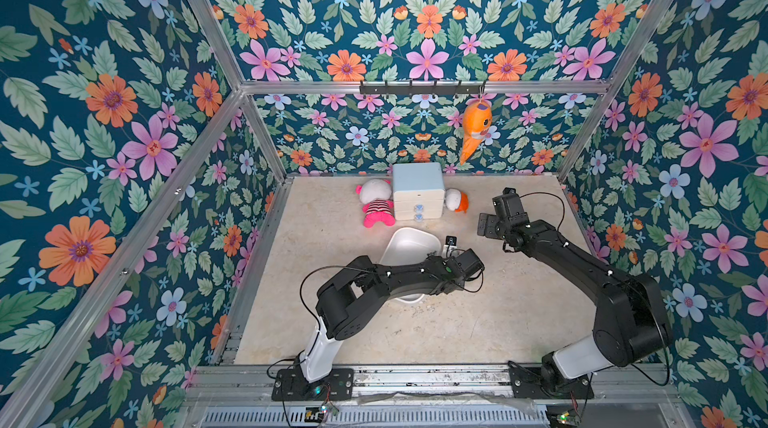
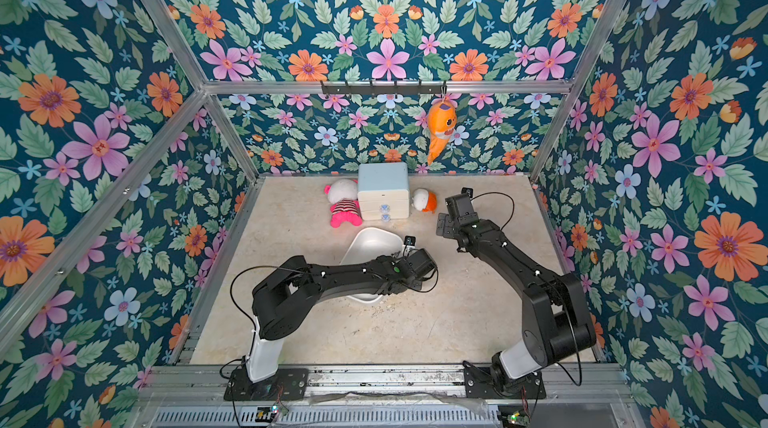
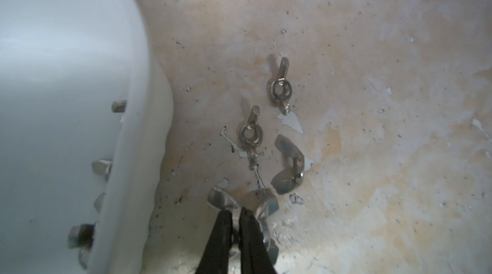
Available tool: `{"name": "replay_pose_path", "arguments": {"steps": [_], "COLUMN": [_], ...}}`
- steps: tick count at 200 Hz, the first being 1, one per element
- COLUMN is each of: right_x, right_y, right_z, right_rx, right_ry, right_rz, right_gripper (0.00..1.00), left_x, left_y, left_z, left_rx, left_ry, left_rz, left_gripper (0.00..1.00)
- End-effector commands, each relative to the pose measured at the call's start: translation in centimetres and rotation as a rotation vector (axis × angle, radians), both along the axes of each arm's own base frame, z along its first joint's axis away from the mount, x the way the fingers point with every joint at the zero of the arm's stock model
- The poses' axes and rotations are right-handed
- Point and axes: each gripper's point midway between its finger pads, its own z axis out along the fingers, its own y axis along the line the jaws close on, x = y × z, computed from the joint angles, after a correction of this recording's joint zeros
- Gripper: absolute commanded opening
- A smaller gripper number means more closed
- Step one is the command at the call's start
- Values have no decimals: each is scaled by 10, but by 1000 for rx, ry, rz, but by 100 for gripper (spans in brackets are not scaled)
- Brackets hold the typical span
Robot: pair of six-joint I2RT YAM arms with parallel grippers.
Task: Take out the wing nut from the storage box
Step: Place the wing nut at the center of the board.
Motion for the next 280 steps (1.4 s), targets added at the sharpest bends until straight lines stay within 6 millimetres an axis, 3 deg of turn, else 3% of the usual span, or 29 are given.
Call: {"name": "replay_pose_path", "arguments": {"steps": [1,97,147,170,236,280], "right_x": [0,-1,-1,-2,-2,0], "right_y": [-2,-2,-3,-3,-4,-3], "right_z": [4,5,6,6,5,8], "right_rx": [-2,-1,-1,-2,-3,-2], "right_ry": [-16,-19,-21,-20,-20,-23], "right_rz": [-9,-11,-13,-13,-14,-12], "right_gripper": [99,99,99,99,99,99], "left_x": [2,3,5,6,18,25], "left_y": [3,5,6,6,6,21], "left_z": [-1,-8,-3,10,76,95], "left_rx": [11,16,12,-9,-87,-83], "left_ry": [5,23,12,-8,-122,-158], "left_rz": [15,24,32,36,47,76], "left_gripper": [0,4,23,33,35,35]}}
